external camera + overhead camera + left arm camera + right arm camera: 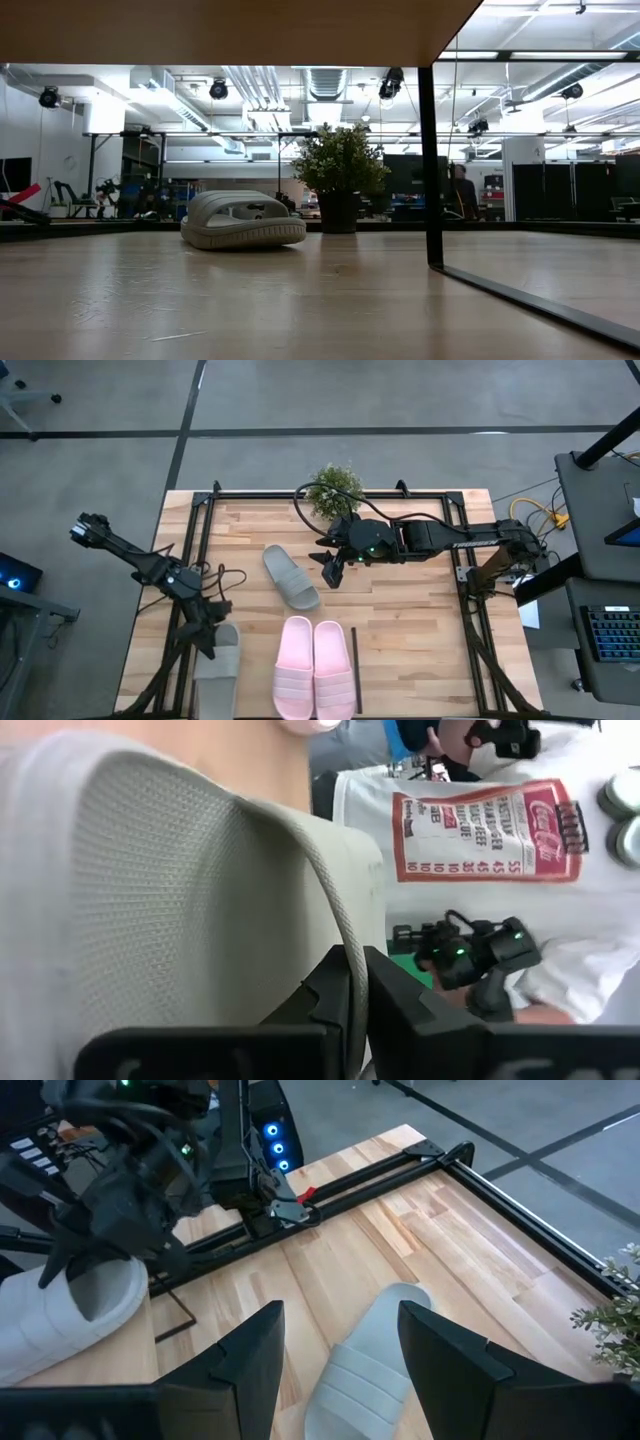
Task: Pick and place slides into the shelf
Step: Put the top gray slipper on the shelf
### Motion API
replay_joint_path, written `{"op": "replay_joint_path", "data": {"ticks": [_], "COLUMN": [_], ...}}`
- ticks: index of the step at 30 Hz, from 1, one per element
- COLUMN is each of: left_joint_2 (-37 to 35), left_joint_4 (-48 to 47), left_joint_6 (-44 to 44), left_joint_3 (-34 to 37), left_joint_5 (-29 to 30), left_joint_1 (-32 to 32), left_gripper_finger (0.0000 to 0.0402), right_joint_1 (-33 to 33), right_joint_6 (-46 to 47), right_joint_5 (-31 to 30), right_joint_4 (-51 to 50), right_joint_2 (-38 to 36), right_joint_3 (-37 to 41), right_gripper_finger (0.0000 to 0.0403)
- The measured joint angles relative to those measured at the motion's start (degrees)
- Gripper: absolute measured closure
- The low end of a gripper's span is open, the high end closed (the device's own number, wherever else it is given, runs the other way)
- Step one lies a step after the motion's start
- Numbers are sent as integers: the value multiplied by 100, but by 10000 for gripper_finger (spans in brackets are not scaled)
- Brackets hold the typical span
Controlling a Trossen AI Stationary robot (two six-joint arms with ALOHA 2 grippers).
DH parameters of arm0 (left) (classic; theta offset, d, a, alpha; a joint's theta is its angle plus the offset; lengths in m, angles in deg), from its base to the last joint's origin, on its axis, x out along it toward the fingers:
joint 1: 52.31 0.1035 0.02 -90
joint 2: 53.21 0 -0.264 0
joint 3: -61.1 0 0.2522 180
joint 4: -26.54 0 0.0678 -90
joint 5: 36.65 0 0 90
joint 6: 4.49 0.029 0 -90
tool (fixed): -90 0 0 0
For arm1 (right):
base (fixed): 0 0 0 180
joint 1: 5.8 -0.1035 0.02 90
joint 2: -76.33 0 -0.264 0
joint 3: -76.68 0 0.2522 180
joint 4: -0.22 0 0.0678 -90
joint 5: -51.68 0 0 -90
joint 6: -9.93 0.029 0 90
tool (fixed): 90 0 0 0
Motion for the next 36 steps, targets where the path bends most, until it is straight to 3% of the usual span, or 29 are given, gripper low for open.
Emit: {"op": "replay_joint_path", "data": {"ticks": [17,36], "left_joint_2": [-9,231], "left_joint_4": [19,79], "left_joint_6": [-290,-294], "left_joint_3": [152,-242], "left_joint_5": [-215,-452], "left_joint_1": [-2,-7], "left_gripper_finger": [260,249], "right_joint_1": [0,0], "right_joint_6": [2,0], "right_joint_5": [2,4], "right_joint_4": [2,-1], "right_joint_2": [0,0], "right_joint_3": [0,2], "right_gripper_finger": [216,216]}}
